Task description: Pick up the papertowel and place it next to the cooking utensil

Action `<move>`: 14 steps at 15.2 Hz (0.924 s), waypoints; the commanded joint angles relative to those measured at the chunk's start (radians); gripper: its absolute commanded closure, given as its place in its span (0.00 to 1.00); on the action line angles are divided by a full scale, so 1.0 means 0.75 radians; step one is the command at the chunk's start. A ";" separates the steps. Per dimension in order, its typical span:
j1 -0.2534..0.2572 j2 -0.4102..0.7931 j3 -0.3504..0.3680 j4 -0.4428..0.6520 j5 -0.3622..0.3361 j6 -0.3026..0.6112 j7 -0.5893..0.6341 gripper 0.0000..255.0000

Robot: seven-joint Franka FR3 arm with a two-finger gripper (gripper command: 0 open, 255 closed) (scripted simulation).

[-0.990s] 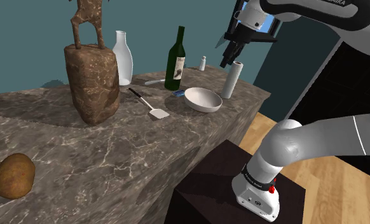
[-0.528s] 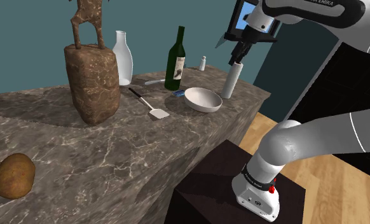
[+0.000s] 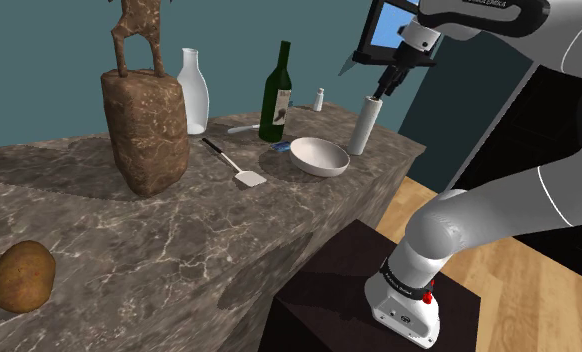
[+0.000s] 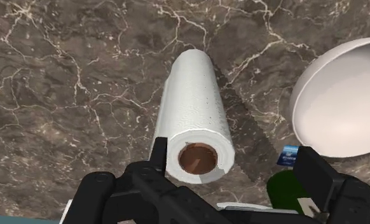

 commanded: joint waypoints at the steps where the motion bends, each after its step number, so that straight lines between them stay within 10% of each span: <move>1: -0.008 0.032 -0.039 0.028 -0.008 0.012 -0.031 0.00; 14: -0.011 0.030 -0.052 -0.108 -0.016 0.147 -0.028 0.00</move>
